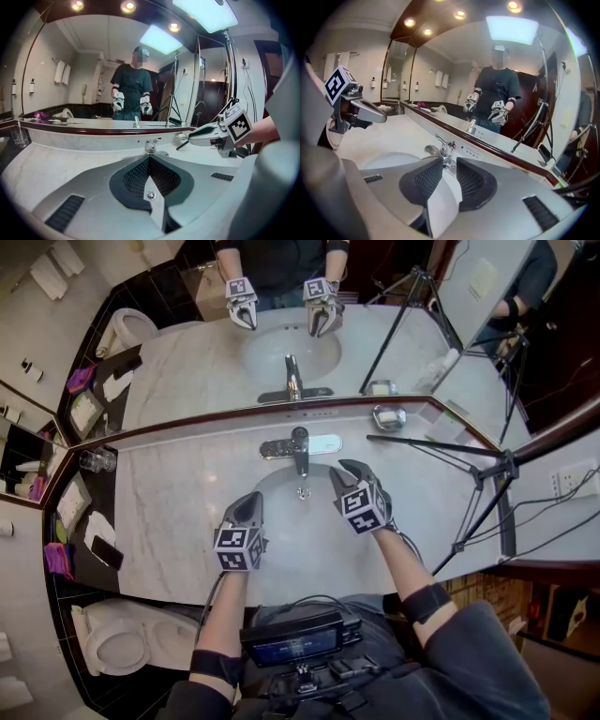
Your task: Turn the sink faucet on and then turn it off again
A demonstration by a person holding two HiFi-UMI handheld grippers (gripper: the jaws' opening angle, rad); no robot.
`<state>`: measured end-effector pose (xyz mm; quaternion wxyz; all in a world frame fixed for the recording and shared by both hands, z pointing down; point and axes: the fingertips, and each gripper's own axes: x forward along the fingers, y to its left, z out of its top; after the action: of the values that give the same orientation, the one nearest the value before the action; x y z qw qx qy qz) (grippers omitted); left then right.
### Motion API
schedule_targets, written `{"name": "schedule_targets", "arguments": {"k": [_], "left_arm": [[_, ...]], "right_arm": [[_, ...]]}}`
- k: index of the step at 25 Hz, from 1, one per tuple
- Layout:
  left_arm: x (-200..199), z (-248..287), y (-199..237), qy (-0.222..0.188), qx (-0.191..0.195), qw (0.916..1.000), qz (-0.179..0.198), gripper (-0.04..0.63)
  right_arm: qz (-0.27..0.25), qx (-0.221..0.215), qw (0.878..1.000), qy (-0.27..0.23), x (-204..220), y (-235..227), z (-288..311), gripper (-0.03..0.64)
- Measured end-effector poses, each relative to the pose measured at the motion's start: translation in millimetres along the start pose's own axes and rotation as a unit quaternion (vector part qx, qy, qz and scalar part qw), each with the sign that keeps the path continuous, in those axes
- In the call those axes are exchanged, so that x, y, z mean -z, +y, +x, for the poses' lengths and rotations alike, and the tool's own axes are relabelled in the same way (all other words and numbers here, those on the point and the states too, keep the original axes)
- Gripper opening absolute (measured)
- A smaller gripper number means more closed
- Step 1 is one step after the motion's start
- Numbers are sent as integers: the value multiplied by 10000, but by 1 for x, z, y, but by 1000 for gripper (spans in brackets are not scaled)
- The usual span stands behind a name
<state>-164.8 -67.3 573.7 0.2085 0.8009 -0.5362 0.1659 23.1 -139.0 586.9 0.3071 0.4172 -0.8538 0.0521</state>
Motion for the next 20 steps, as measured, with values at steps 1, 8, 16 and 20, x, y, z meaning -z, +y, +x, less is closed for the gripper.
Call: {"name": "schedule_targets", "arguments": {"k": [1, 8, 16, 20], "left_arm": [[0, 0, 1, 4, -12, 10000, -7, 0], [7, -1, 7, 27, -93, 9999, -104, 0], [16, -3, 16, 62, -194, 9995, -234, 0], [22, -4, 20, 86, -241, 9992, -301, 0]], "right_arm": [[-235, -63, 9997, 21, -4, 3, 8, 126], [-2272, -192, 9730, 359, -26, 17, 54, 226], [-3587, -507, 9297, 660, -34, 35, 92, 261], [-3857, -538, 9190, 616, -43, 41, 103, 261]]}}
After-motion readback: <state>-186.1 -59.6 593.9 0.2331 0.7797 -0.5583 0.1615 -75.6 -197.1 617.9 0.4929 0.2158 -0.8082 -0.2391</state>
